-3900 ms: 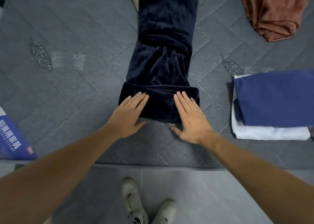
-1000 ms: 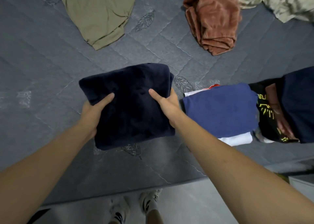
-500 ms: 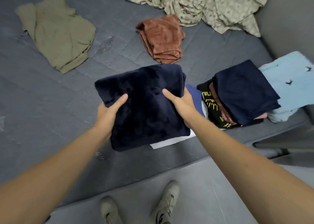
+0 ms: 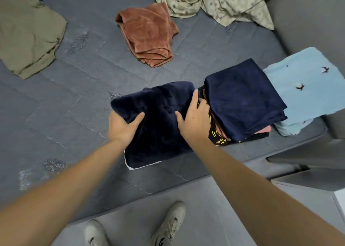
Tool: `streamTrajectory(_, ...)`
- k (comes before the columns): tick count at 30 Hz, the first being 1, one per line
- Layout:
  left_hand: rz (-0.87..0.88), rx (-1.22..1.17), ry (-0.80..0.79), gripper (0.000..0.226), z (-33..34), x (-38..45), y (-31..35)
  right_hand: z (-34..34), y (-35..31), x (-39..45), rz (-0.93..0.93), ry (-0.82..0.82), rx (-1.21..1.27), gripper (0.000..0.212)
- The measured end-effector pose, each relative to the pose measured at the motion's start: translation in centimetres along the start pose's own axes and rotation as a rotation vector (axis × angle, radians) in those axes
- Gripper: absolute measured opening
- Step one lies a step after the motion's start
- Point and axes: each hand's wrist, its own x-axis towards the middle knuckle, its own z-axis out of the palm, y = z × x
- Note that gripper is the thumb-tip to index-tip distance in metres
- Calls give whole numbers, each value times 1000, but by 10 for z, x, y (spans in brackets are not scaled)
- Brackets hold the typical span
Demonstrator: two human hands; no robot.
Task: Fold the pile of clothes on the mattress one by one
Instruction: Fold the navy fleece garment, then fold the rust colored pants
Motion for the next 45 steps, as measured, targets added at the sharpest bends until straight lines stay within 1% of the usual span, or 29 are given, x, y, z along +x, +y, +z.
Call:
streamTrajectory(1,45,156,80,93,0,-1,3,2,1,2,-94,69,-80,95)
streamTrajectory(2,113,303,166,108,-1,-4,9,2,0,5,-196,97,-126,93)
streamTrajectory(3,220,411,231,112,-1,-5,13,3,-1,9,-293,88,-143,90)
streamTrajectory(4,357,493,249,108,1,-5,16,5,-2,13,-377,69,-140,88)
streamTrajectory(6,618,638,182,94,9,-4,23,11,-4,19,-477,49,-94,83)
streamTrajectory(7,706,685,129,92,15,-2,25,14,-5,23,-497,48,-66,78)
streamTrajectory(8,753,701,72,91,21,0,27,16,-6,28,-508,56,-44,74)
streamTrajectory(10,759,675,-28,79,32,9,27,23,-10,39,-499,81,-34,65)
streamTrajectory(12,742,654,-59,63,40,24,21,36,-10,51,-502,79,-64,65)
streamTrajectory(13,738,664,-60,61,44,31,17,45,-8,56,-516,74,-79,65)
streamTrajectory(17,738,741,-70,64,72,56,-10,86,5,69,-510,57,-97,68)
streamTrajectory(21,709,701,-90,66,92,75,-31,120,9,81,-507,73,-39,72)
streamTrajectory(26,697,685,-117,70,103,95,-36,142,14,100,-498,72,28,73)
streamTrajectory(37,711,741,-109,72,106,99,-34,142,15,104,-502,93,50,73)
streamTrajectory(41,702,772,-106,71,97,91,-24,122,11,96,-502,108,11,70)
streamTrajectory(45,723,796,-102,67,80,79,-7,90,3,87,-488,69,-86,68)
